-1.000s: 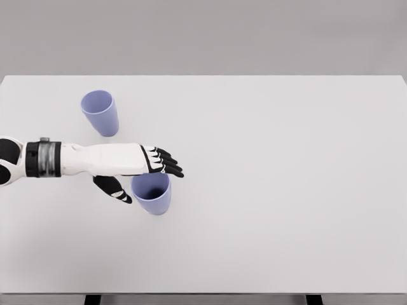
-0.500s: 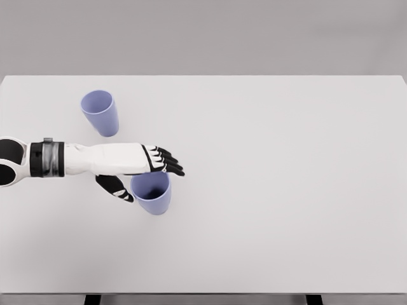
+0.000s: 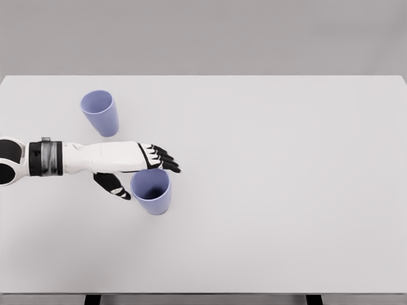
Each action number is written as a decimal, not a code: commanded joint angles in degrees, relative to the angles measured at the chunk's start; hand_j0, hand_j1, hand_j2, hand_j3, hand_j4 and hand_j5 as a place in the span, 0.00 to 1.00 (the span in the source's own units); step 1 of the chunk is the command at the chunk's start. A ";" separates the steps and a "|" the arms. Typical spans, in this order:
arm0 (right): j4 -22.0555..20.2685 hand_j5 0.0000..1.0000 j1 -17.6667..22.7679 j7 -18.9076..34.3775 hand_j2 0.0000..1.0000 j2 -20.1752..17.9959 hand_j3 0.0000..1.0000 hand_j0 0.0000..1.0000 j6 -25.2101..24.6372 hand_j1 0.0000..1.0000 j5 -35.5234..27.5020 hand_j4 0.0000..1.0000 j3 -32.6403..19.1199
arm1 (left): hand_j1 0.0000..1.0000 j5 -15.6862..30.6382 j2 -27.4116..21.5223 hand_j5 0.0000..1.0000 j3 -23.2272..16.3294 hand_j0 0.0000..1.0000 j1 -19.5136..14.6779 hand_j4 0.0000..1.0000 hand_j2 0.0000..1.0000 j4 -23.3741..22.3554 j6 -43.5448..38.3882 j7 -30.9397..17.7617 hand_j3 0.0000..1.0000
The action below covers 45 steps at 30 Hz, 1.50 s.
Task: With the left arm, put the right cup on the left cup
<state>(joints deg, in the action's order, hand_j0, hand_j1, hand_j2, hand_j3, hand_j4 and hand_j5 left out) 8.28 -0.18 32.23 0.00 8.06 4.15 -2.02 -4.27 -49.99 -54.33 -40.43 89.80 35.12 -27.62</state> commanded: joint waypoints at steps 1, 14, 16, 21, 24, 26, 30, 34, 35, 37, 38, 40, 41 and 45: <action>-0.02 1.00 0.00 0.02 1.00 0.00 1.00 1.00 0.02 1.00 0.07 1.00 0.00 | 1.00 0.32 0.86 1.00 -0.08 1.00 0.00 1.00 1.00 -0.77 -0.12 0.03 1.00; 0.07 1.00 0.00 0.02 1.00 0.00 1.00 1.00 0.02 1.00 0.07 1.00 0.00 | 1.00 -2.05 2.44 1.00 0.10 1.00 1.67 1.00 1.00 -1.03 -0.12 0.29 1.00; -0.02 1.00 0.00 0.02 1.00 0.00 1.00 1.00 0.02 1.00 0.07 1.00 0.00 | 1.00 -2.14 2.53 1.00 0.10 1.00 1.67 1.00 1.00 -1.03 -0.12 0.29 1.00; 0.07 1.00 0.00 0.02 1.00 0.00 1.00 1.00 0.03 1.00 0.07 1.00 0.00 | 0.56 -1.44 2.36 0.56 0.19 0.56 1.76 0.56 0.56 -0.85 -0.12 0.82 0.56; 0.07 1.00 0.00 0.02 1.00 0.00 1.00 1.00 0.02 1.00 0.07 1.00 0.00 | 0.54 -0.74 1.65 0.54 0.71 0.54 1.67 0.54 0.54 -0.68 -0.12 1.61 0.54; -0.02 1.00 0.00 -0.06 1.00 0.00 1.00 1.00 0.02 1.00 0.07 1.00 0.00 | 0.54 1.28 1.39 0.54 3.00 0.54 1.76 0.54 0.54 -0.50 -0.12 1.52 0.54; -0.02 1.00 0.00 0.02 1.00 0.00 1.00 1.00 0.02 1.00 0.07 1.00 0.00 | 0.53 5.24 -1.60 0.53 3.09 0.53 1.32 0.53 0.53 -0.50 -0.12 1.34 0.53; -0.02 1.00 0.00 0.02 1.00 0.00 1.00 1.00 0.02 1.00 0.07 1.00 0.00 | 0.53 10.16 -4.50 0.53 3.44 0.53 -0.61 0.53 0.53 -1.12 -0.12 1.17 0.53; -0.02 1.00 0.00 0.02 1.00 0.00 1.00 1.00 0.02 1.00 0.07 1.00 0.00 | 0.53 11.56 -5.11 0.53 3.44 0.53 -0.88 0.53 0.53 -1.64 -0.12 1.17 0.53; -0.02 1.00 0.00 0.02 1.00 0.00 1.00 1.00 0.02 1.00 0.07 1.00 0.00 | 0.53 13.32 -5.90 0.53 3.44 0.53 -1.58 0.53 0.53 -3.49 -0.12 1.08 0.53; -0.02 1.00 0.00 0.02 1.00 0.00 1.00 1.00 0.02 1.00 0.07 1.00 0.00 | 0.53 13.77 -6.26 0.53 3.44 0.53 -1.76 0.53 0.53 -4.19 -0.12 1.08 0.53; 0.07 1.00 0.00 0.02 1.00 0.00 1.00 1.00 0.02 1.00 0.07 1.00 0.00 | 0.53 15.34 -6.52 0.53 3.44 0.53 -1.76 0.53 0.53 -4.46 -0.12 1.08 0.53; -0.02 1.00 0.00 0.02 1.00 0.00 1.00 1.00 0.02 1.00 0.07 1.00 0.00 | 0.53 15.96 -6.96 0.53 3.53 0.53 -1.84 0.53 0.53 -4.46 -0.12 1.08 0.53; -0.02 1.00 0.00 0.02 1.00 0.00 1.00 1.00 0.02 1.00 0.07 1.00 0.00 | 0.53 17.90 -8.54 0.53 3.53 0.53 -3.87 0.53 0.53 -7.01 -0.12 0.99 0.53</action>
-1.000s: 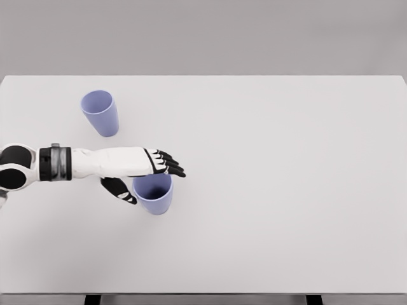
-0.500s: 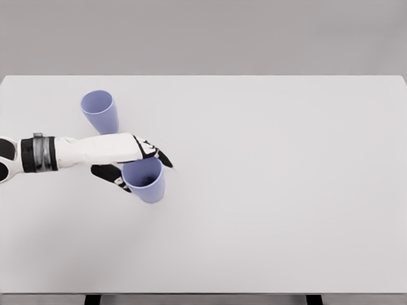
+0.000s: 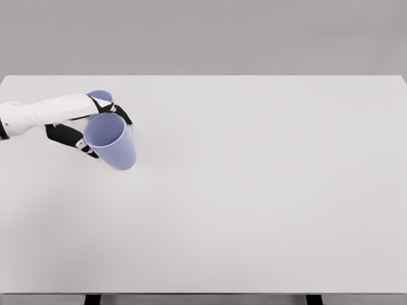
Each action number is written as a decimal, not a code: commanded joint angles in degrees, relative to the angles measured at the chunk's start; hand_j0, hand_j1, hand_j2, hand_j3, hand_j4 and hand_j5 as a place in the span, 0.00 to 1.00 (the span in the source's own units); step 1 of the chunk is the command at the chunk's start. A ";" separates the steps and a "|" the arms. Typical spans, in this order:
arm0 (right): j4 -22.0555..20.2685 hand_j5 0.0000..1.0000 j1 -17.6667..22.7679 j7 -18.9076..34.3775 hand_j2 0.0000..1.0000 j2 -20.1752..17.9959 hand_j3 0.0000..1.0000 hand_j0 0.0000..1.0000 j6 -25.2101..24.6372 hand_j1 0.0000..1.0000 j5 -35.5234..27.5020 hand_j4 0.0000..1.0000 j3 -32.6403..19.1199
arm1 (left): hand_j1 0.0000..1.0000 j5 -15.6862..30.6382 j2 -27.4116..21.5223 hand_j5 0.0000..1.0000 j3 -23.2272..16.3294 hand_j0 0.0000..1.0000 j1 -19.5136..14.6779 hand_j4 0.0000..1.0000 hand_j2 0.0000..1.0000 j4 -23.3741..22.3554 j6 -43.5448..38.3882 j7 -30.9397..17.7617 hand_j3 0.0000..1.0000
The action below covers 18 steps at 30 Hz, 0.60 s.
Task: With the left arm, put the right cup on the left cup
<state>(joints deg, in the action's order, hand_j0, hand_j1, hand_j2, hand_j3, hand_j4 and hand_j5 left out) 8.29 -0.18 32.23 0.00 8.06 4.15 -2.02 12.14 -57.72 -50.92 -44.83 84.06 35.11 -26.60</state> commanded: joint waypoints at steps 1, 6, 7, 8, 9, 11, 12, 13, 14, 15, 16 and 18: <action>-0.03 1.00 0.00 0.03 1.00 0.00 1.00 1.00 0.02 1.00 0.07 1.00 0.00 | 0.53 1.49 -0.82 0.53 0.03 0.53 0.00 0.53 0.53 -2.05 -0.11 0.05 0.53; -0.03 1.00 0.00 0.03 1.00 0.00 1.00 1.00 0.11 1.00 0.07 1.00 0.00 | 0.53 2.28 -0.82 0.53 -0.06 0.53 -3.07 0.53 0.53 -7.42 -0.11 0.05 0.53; 0.06 1.00 0.00 0.03 1.00 0.00 1.00 1.00 0.02 1.00 0.07 1.00 0.00 | 0.53 2.28 -0.82 0.53 -0.06 0.53 -3.25 0.53 0.53 -8.21 -0.11 0.05 0.53; -0.03 1.00 0.00 0.03 1.00 0.00 1.00 1.00 0.02 1.00 0.07 1.00 0.00 | 0.54 2.28 -0.82 0.54 -0.06 0.54 -3.95 0.54 0.54 -8.91 -0.11 -0.04 0.54; -0.03 1.00 0.00 0.03 1.00 0.00 1.00 1.00 0.02 1.00 0.07 1.00 0.00 | 0.54 2.37 -0.82 0.54 -0.06 0.54 -4.66 0.54 0.54 -9.88 -0.11 -0.03 0.54; -0.03 1.00 0.00 0.03 1.00 0.00 1.00 1.00 0.02 1.00 0.07 1.00 0.00 | 0.54 2.37 -0.64 0.54 -0.15 0.54 -5.62 0.54 0.54 -11.37 -0.11 -0.04 0.54; -0.03 1.00 0.00 0.03 1.00 0.00 1.00 1.00 0.02 1.00 0.07 1.00 0.00 | 0.54 2.37 -0.47 0.54 -0.15 0.54 -5.71 0.54 0.54 -11.90 -0.11 -0.04 0.54; 0.05 1.00 0.00 0.03 1.00 0.00 1.00 1.00 0.02 1.00 0.07 1.00 0.00 | 0.54 2.45 -0.38 0.54 -0.41 0.54 -6.32 0.54 0.54 -12.60 -0.11 -0.04 0.54; -0.03 1.00 0.00 0.03 1.00 0.00 1.00 1.00 0.02 1.00 0.07 1.00 0.00 | 0.54 2.63 -0.20 0.54 -0.59 0.54 -6.68 0.54 0.54 -13.39 -0.11 -0.04 0.54; -0.03 1.00 0.00 0.03 1.00 0.00 1.00 1.00 0.02 1.00 0.07 1.00 0.00 | 0.54 2.72 -0.20 0.54 -0.59 0.54 -7.12 0.54 0.54 -13.83 -0.11 -0.04 0.54; 0.05 1.00 0.00 0.03 1.00 0.00 1.00 1.00 0.02 1.00 0.07 1.00 0.00 | 0.54 2.72 -0.11 0.54 -0.67 0.54 -7.29 0.54 0.54 -14.19 -0.11 -0.04 0.54; -0.03 1.00 0.00 0.03 1.00 0.00 1.00 1.00 0.02 1.00 0.07 1.00 0.00 | 0.54 2.80 0.15 0.54 -0.67 0.54 -7.56 0.54 0.54 -14.80 -0.11 -0.04 0.54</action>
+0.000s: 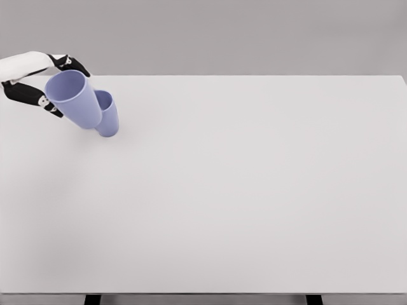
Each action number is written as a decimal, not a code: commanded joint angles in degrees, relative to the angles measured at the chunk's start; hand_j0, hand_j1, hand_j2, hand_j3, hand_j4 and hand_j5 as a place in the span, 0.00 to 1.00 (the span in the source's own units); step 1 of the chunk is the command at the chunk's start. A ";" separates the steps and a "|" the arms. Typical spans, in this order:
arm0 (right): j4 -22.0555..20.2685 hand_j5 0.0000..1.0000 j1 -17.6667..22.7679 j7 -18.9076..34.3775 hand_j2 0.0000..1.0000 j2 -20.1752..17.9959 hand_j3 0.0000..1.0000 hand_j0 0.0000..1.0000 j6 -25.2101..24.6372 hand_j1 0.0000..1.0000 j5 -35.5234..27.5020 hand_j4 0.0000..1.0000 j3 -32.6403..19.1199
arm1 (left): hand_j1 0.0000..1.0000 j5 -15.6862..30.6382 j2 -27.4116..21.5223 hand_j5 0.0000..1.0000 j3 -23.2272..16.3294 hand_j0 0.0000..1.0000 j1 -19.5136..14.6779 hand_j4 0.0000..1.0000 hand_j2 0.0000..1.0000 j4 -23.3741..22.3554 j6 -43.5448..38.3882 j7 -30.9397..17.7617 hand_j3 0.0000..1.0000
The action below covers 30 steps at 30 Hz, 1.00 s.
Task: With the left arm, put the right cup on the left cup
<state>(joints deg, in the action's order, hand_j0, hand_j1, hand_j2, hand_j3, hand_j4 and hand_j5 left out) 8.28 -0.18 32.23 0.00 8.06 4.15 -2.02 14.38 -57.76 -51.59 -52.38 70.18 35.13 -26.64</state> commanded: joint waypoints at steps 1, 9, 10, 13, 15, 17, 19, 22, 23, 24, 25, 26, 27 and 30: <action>-0.02 1.00 0.00 0.02 1.00 0.00 1.00 1.00 0.03 1.00 0.07 1.00 0.00 | 0.54 0.74 0.19 0.54 -0.01 0.54 0.00 0.54 0.54 -1.01 -0.13 0.01 0.54; -0.02 1.00 0.00 0.02 1.00 0.00 1.00 1.00 0.03 1.00 0.07 1.00 0.00 | 0.54 1.36 2.47 0.54 -0.01 0.54 -0.44 0.54 0.54 -3.91 -0.13 0.01 0.54; -0.02 1.00 0.00 0.02 1.00 0.00 1.00 1.00 0.03 1.00 0.07 1.00 0.00 | 0.54 1.27 3.00 0.54 -0.01 0.54 -0.53 0.54 0.54 -4.79 -0.13 0.01 0.54; 0.07 1.00 0.00 0.02 1.00 0.00 1.00 1.00 0.03 1.00 0.07 1.00 0.00 | 0.54 1.27 3.79 0.54 -0.09 0.54 -1.49 0.54 0.54 -6.55 -0.13 0.01 0.54; -0.02 1.00 0.00 0.02 1.00 0.00 1.00 1.00 0.12 1.00 0.07 1.00 0.00 | 0.54 1.27 4.50 0.54 -0.09 0.54 -1.93 0.54 0.54 -7.78 -0.13 0.01 0.54; 0.07 1.00 0.00 0.02 1.00 0.00 1.00 1.00 0.03 1.00 0.07 1.00 0.00 | 0.54 1.18 5.64 0.54 -0.27 0.54 -2.63 0.54 0.54 -9.19 -0.13 0.01 0.54; 0.07 1.00 0.00 0.02 1.00 0.00 1.00 1.00 0.03 1.00 0.07 1.00 0.00 | 0.54 0.92 6.43 0.54 -0.36 0.54 -3.25 0.54 0.54 -10.33 -0.13 0.01 0.54; 0.07 1.00 0.00 0.02 1.00 0.00 1.00 1.00 0.03 1.00 0.07 1.00 0.00 | 0.54 0.74 7.05 0.54 -0.36 0.54 -3.69 0.54 0.54 -11.82 -0.13 0.01 0.54; 0.07 1.00 0.00 0.02 1.00 0.00 1.00 1.00 0.03 1.00 0.07 1.00 0.00 | 0.54 0.65 7.48 0.54 -0.36 0.54 -3.78 0.54 0.54 -12.35 -0.13 0.01 0.54; 0.07 1.00 0.00 0.02 1.00 0.00 1.00 1.00 0.12 1.00 0.07 1.00 0.00 | 0.54 0.65 7.75 0.54 -0.36 0.54 -3.78 0.54 0.54 -12.88 -0.13 0.01 0.54; -0.02 1.00 0.00 0.02 1.00 0.00 1.00 1.00 0.03 1.00 0.07 1.00 0.00 | 0.54 0.65 7.84 0.54 -0.36 0.54 -3.87 0.54 0.54 -13.32 -0.13 0.01 0.54; -0.02 1.00 0.00 0.02 1.00 0.00 1.00 1.00 0.12 1.00 0.07 1.00 0.00 | 0.54 0.65 7.92 0.54 -0.36 0.54 -4.22 0.54 0.54 -13.58 -0.13 0.01 0.54; -0.02 1.00 0.00 0.02 1.00 0.00 1.00 1.00 0.03 1.00 0.07 1.00 0.00 | 0.54 0.57 8.45 0.54 -0.36 0.54 -4.48 0.54 0.54 -14.55 -0.13 0.01 0.54; -0.02 1.00 0.00 0.02 1.00 0.00 1.00 1.00 0.03 1.00 0.07 1.00 0.00 | 0.55 0.48 8.80 0.55 -0.36 0.55 -4.92 0.55 0.55 -16.13 -0.13 0.01 0.55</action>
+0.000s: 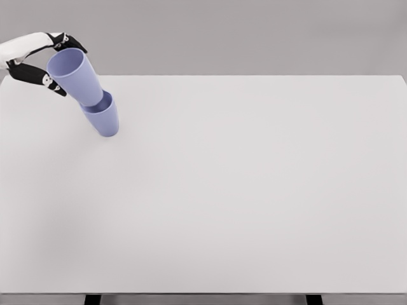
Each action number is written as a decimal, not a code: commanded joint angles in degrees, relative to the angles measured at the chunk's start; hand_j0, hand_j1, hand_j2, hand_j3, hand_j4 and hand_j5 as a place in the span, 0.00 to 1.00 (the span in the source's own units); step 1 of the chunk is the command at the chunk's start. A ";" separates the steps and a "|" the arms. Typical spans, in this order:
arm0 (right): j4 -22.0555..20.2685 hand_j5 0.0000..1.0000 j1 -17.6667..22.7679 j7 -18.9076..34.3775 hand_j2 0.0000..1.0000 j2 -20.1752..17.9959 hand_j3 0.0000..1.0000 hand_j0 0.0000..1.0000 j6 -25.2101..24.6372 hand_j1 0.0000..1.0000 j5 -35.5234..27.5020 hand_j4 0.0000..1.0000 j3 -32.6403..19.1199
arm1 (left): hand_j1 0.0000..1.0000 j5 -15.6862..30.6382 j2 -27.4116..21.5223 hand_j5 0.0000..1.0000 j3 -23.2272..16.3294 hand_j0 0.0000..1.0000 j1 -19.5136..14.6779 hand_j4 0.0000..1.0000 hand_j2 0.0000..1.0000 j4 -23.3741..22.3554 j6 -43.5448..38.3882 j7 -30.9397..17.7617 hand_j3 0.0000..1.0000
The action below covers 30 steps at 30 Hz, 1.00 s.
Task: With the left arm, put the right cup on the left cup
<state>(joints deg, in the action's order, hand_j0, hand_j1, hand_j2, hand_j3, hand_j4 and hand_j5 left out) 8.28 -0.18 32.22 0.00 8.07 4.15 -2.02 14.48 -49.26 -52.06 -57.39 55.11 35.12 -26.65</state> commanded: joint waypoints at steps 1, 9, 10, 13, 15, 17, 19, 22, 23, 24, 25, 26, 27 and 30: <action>-0.02 1.00 0.00 0.03 1.00 0.00 1.00 1.00 0.02 1.00 0.07 1.00 0.00 | 0.55 0.38 0.57 0.55 0.11 0.55 0.09 0.55 0.55 -1.15 -0.12 0.02 0.55; -0.02 1.00 0.00 0.03 1.00 0.00 1.00 1.00 0.02 1.00 0.07 1.00 0.00 | 0.54 -1.47 3.03 0.54 0.11 0.54 -0.44 0.54 0.54 -4.57 -0.12 -0.07 0.54; 0.07 1.00 0.00 0.03 1.00 0.00 1.00 1.00 0.02 1.00 0.07 1.00 0.00 | 0.54 -1.47 3.12 0.54 0.11 0.54 -0.44 0.54 0.54 -4.75 -0.12 -0.07 0.54; -0.02 1.00 0.00 0.03 1.00 0.00 1.00 1.00 0.11 1.00 0.07 1.00 0.00 | 0.54 -1.56 3.73 0.54 0.03 0.54 -0.44 0.54 0.54 -4.84 -0.12 -0.07 0.54; 0.07 1.00 0.00 0.03 1.00 0.00 1.00 1.00 0.02 1.00 0.07 1.00 0.00 | 0.54 -2.52 4.34 0.54 0.11 0.54 -0.88 0.54 0.54 -5.63 -0.12 -0.07 0.54; 0.07 1.00 0.00 0.03 1.00 0.00 1.00 1.00 0.02 1.00 0.07 1.00 0.00 | 0.54 -3.14 5.14 0.54 0.11 0.54 -1.23 0.54 0.54 -6.86 -0.12 -0.07 0.54; -0.02 1.00 0.00 0.03 1.00 0.00 1.00 1.00 0.11 1.00 0.07 1.00 0.00 | 0.54 -3.14 5.14 0.54 0.11 0.54 -1.32 0.54 0.54 -6.95 -0.12 -0.07 0.54; 0.07 1.00 0.00 0.03 1.00 0.00 1.00 1.00 0.02 1.00 0.07 1.00 0.00 | 0.54 -3.14 5.14 0.54 0.11 0.54 -1.41 0.54 0.54 -7.56 -0.12 0.02 0.54; -0.02 1.00 0.00 0.03 1.00 0.00 1.00 1.00 0.02 1.00 0.07 1.00 0.00 | 0.54 -3.14 5.14 0.54 0.11 0.54 -1.41 0.54 0.54 -7.74 -0.12 0.02 0.54; -0.02 1.00 0.00 0.03 1.00 0.00 1.00 1.00 0.02 1.00 0.07 1.00 0.00 | 0.54 -3.14 5.14 0.54 0.11 0.54 -1.41 0.54 0.54 -8.18 -0.12 0.02 0.54; 0.07 1.00 0.00 0.03 1.00 0.00 1.00 1.00 0.11 1.00 0.07 1.00 0.00 | 0.54 -3.23 5.14 0.54 0.03 0.54 -1.41 0.54 0.54 -8.44 -0.12 0.02 0.54; -0.02 1.00 0.00 0.03 1.00 0.00 1.00 1.00 0.11 1.00 0.07 1.00 0.00 | 0.54 -3.40 5.22 0.54 0.11 0.54 -1.41 0.54 0.54 -8.70 -0.12 0.02 0.54; -0.02 1.00 0.00 0.03 1.00 0.00 1.00 1.00 0.02 1.00 0.07 1.00 0.00 | 0.54 -3.49 5.31 0.54 0.03 0.54 -1.41 0.54 0.54 -8.88 -0.12 0.02 0.54; -0.02 1.00 0.00 0.03 1.00 0.00 1.00 1.00 0.02 1.00 0.07 1.00 0.00 | 0.54 -3.49 5.66 0.54 0.03 0.54 -1.41 0.54 0.54 -8.88 -0.12 0.02 0.54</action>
<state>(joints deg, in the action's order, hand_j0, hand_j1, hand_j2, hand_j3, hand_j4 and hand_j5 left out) 8.27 -0.18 32.23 0.00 8.08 4.15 -2.02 10.61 -43.76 -52.14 -58.80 46.41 35.13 -26.65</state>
